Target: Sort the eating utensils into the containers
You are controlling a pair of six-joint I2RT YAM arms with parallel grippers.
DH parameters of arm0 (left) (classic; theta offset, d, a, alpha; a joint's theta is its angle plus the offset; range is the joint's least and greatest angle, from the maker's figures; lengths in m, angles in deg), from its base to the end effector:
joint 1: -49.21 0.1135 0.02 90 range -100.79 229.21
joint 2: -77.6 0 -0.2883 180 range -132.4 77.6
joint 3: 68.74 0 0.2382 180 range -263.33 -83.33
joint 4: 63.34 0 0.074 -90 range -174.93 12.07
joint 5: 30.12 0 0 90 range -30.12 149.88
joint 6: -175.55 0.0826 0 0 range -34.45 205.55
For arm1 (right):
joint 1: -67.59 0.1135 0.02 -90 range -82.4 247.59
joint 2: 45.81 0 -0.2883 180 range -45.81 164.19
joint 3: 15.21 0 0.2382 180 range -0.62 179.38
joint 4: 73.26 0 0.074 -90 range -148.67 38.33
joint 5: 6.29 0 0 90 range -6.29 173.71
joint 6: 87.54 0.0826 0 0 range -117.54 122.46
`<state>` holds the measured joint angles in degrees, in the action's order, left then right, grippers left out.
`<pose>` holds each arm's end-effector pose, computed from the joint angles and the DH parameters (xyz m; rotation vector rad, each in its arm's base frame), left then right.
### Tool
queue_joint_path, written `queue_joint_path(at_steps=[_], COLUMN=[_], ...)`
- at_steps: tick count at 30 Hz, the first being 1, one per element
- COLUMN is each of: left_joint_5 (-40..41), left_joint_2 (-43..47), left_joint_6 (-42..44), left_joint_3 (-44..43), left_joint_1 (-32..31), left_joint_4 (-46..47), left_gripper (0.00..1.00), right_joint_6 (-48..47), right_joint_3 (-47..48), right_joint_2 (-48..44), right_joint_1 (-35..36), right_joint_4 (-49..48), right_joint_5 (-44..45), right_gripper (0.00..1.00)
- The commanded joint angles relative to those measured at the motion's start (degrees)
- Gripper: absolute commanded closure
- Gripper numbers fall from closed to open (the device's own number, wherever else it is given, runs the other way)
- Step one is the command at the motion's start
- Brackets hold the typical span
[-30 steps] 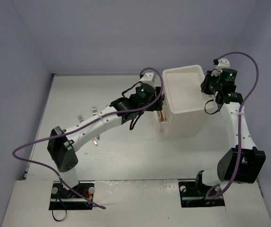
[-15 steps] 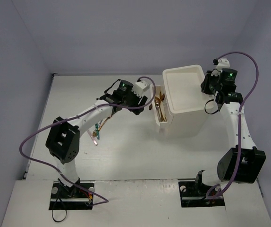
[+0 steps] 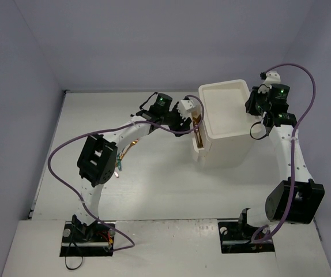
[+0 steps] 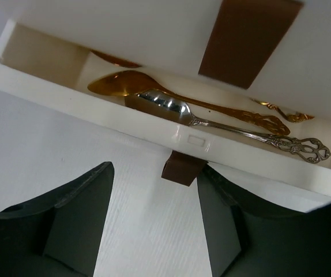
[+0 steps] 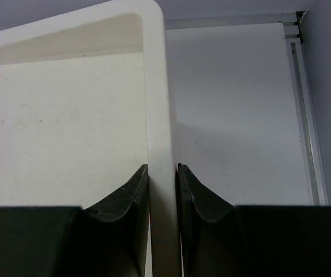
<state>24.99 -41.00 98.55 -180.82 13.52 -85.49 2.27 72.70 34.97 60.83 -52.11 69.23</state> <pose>0.3940 -0.3412 0.2716 1.1936 1.7110 -0.8711 0.3595 -0.0218 0.3903 -0.0752 1.8083 0.1431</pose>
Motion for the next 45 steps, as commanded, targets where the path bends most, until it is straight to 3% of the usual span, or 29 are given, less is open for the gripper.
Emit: queue_joint_path(at_steps=[1,11,17,21,28,34,40,45], left_joint_5=[-6.88,-7.35,-2.82,-4.23,-10.65,-15.41,-16.23,-17.85], left_joint_2=[-0.24,-7.30,0.39,6.52,11.40,7.46,1.62,-0.36], left_joint_6=[-0.91,-7.01,-10.00,-14.40,-4.64,-2.62,7.74,11.13], left_joint_3=[-5.40,-15.34,-8.70,-3.61,1.12,-4.17,-13.77,-16.56], left_joint_1=[-1.86,-4.74,-3.39,-1.26,-0.71,-0.70,-0.70,-0.01], left_joint_4=[12.75,15.12,15.38,15.47,15.48,13.80,-1.43,-2.90], left_gripper=[0.44,0.44,0.44,0.43,0.41,0.41,0.41,0.41], right_joint_6=[3.27,2.65,2.27,2.21,2.30,2.29,1.97,1.56], right_joint_3=[-0.20,-0.02,-0.08,0.06,0.23,-0.12,-0.31,-0.58], right_joint_2=[2.82,2.98,2.63,2.63,3.05,2.51,2.05,1.89], right_joint_1=[0.95,1.40,1.38,1.32,1.40,1.40,1.40,1.49], right_joint_4=[3.80,3.80,3.86,3.80,3.80,3.80,3.80,3.76], right_joint_5=[-5.65,-6.25,-5.24,-5.12,-5.64,-5.73,-5.99,-6.48], right_gripper=[1.00,1.00,1.00,1.00,1.00,1.00,1.00,1.00])
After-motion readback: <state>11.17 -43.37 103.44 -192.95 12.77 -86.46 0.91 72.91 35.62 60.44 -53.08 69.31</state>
